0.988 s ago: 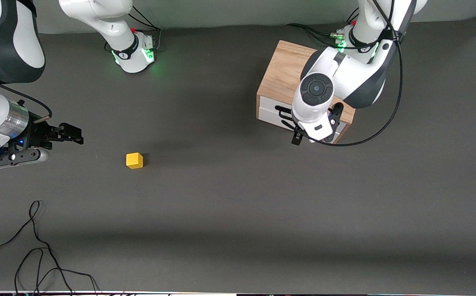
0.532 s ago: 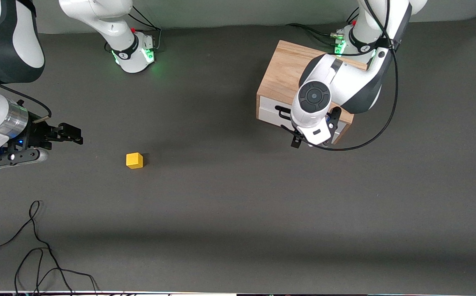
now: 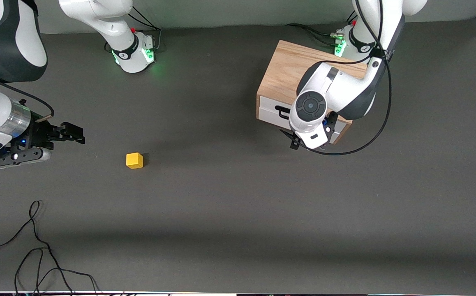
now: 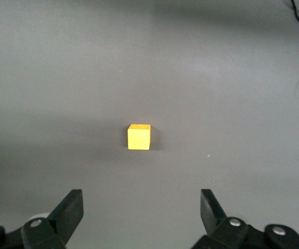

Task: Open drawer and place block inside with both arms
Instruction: 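Pull the drawer handle outward with the left gripper while the right gripper advances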

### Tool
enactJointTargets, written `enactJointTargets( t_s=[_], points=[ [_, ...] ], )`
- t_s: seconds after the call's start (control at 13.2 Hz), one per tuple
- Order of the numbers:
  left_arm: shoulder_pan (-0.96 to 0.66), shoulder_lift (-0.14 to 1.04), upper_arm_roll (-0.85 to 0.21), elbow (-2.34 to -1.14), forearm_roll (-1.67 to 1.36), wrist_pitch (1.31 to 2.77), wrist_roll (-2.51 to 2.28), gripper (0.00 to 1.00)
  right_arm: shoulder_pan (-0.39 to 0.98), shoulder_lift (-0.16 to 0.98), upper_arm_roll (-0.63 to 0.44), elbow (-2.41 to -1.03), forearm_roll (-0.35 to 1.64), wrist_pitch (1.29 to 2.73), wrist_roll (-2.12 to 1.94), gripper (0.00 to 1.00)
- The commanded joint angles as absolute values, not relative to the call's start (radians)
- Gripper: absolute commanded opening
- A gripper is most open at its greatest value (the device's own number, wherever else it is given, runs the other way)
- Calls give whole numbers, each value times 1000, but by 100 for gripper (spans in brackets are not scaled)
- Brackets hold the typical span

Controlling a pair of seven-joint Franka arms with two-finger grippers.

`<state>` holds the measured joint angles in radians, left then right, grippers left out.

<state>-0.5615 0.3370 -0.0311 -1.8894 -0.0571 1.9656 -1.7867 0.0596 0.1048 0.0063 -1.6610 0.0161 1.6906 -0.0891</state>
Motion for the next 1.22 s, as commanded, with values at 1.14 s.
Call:
enactJointTargets(
  t_s=[1.14],
  points=[
    [-571, 417, -15, -1830, -63, 2068, -1795, 100, 91, 71, -2, -1884, 12, 1856, -89, 100]
  ],
)
